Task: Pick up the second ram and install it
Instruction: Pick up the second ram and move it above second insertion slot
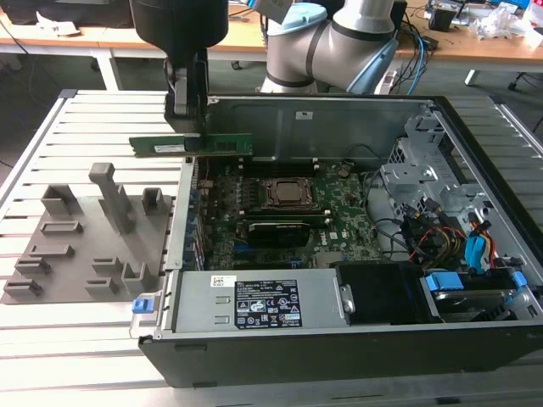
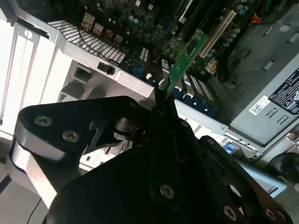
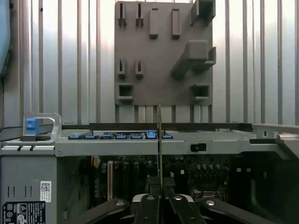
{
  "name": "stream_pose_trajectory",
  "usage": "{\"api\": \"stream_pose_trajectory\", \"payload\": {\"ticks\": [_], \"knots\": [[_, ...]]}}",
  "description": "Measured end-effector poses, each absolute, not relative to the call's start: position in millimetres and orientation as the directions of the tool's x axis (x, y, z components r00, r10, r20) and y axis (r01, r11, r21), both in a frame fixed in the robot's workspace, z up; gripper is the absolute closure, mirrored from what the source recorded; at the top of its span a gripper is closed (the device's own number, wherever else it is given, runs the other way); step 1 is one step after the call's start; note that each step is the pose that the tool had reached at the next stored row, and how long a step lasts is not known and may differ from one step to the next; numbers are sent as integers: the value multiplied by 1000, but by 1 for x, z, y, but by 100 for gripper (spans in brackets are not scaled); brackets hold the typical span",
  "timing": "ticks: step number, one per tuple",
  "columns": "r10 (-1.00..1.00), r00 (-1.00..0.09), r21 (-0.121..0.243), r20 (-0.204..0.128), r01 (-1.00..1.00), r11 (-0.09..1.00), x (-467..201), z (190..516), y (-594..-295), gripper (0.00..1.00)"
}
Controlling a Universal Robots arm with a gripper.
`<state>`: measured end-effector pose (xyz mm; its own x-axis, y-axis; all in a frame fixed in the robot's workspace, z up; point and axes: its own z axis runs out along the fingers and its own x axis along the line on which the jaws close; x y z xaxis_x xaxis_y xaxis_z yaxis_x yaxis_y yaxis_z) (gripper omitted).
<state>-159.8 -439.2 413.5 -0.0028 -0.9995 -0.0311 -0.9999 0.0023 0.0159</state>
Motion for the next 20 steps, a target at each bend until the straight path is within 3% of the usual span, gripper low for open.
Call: {"api": "stream_pose_trajectory", "payload": {"ticks": [20], "knots": [[-1000, 4, 24, 7, -1000, -4, -98, 391, -430, 86]]}}
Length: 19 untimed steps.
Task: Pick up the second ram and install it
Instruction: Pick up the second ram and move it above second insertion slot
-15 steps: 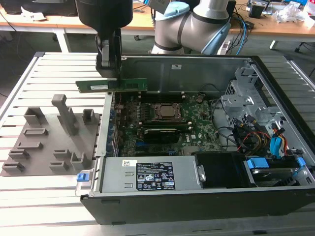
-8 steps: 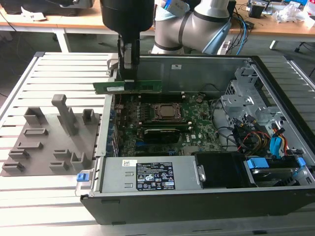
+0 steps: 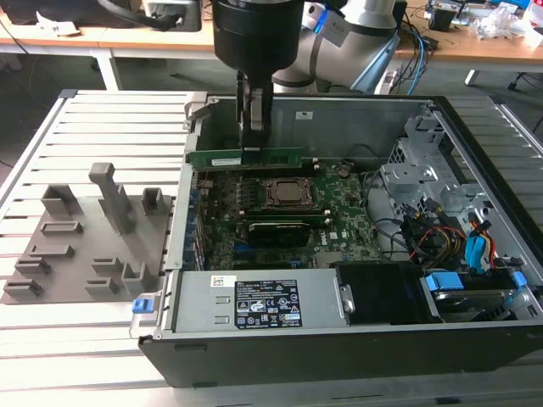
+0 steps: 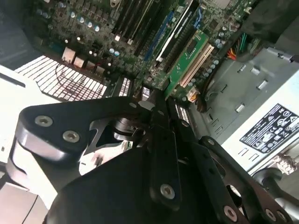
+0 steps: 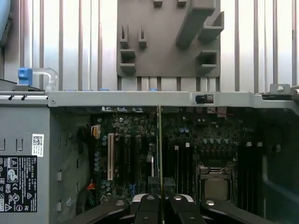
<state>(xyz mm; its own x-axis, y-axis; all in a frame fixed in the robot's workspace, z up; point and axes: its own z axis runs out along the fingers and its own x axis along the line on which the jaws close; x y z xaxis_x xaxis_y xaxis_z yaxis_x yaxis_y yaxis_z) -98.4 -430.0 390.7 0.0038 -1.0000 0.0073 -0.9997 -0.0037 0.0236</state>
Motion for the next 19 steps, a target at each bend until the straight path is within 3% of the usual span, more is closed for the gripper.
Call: {"api": "stream_pose_trajectory", "payload": {"ticks": [19], "knots": [[-1000, 6, 24, 22, -1000, -6, -61, 353, -429, 86]]}}
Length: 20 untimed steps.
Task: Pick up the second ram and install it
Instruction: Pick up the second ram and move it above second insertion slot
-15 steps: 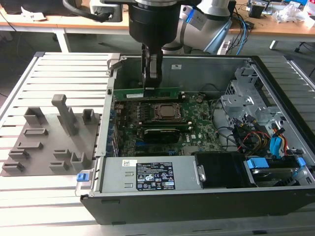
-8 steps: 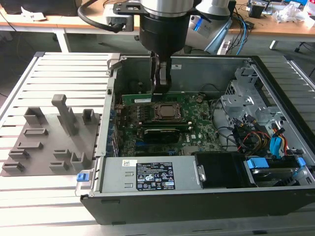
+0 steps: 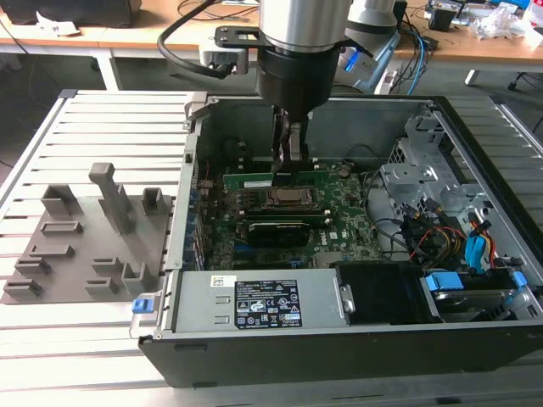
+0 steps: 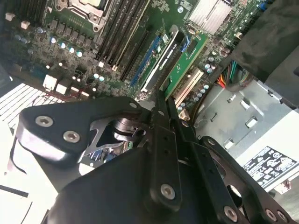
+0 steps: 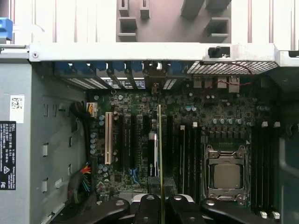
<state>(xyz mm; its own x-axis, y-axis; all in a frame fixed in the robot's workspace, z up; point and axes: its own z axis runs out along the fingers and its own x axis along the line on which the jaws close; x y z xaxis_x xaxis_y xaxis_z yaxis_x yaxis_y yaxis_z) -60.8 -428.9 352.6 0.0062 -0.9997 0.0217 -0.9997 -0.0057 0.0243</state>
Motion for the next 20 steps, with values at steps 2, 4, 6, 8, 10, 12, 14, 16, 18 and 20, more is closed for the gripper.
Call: {"api": "stream_pose_trajectory", "payload": {"ticks": [2, 4, 6, 8, 10, 12, 14, 16, 18, 20], "knots": [[-1000, 6, 24, 22, -1000, -6, -60, 349, -429, 86], [-1000, 6, 24, 22, -1000, -6, -58, 344, -429, 86], [-1000, 6, 24, 23, -1000, -6, -57, 339, -429, 86], [-1000, 6, 24, 23, -1000, -6, -56, 333, -429, 86], [-1000, 6, 24, 23, -1000, -6, -54, 327, -429, 86], [-1000, 6, 24, 23, -1000, -6, -53, 323, -429, 86], [-1000, 6, 24, 23, -1000, -6, -52, 318, -429, 86], [-1000, 6, 24, 23, -1000, -6, -51, 315, -429, 86], [-1000, 7, 24, 23, -1000, -6, -47, 313, -426, 86], [-1000, 7, 24, 23, -1000, -6, -45, 312, -424, 86]]}}
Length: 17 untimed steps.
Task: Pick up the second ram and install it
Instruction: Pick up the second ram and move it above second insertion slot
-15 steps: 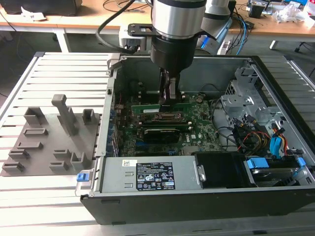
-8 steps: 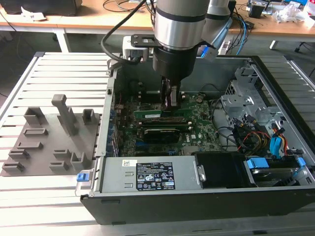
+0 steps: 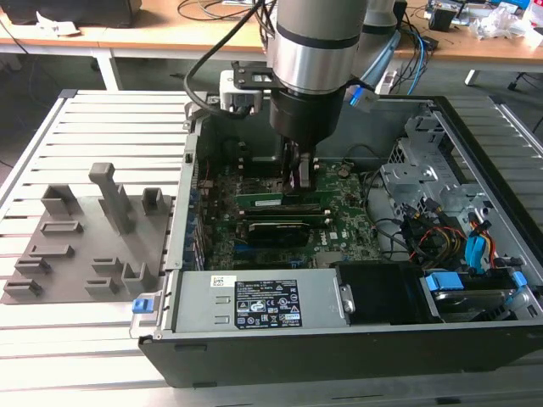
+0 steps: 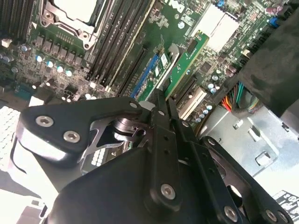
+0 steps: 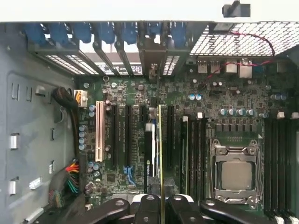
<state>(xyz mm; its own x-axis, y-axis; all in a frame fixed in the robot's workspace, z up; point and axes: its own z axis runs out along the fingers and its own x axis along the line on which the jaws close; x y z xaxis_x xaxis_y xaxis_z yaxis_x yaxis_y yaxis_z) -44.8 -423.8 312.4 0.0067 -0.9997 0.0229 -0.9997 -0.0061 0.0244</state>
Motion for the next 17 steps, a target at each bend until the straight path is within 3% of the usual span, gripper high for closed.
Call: {"api": "stream_pose_trajectory", "payload": {"ticks": [17], "knots": [[-1000, 12, 24, 19, -1000, -12, -32, 305, -392, 86]]}}
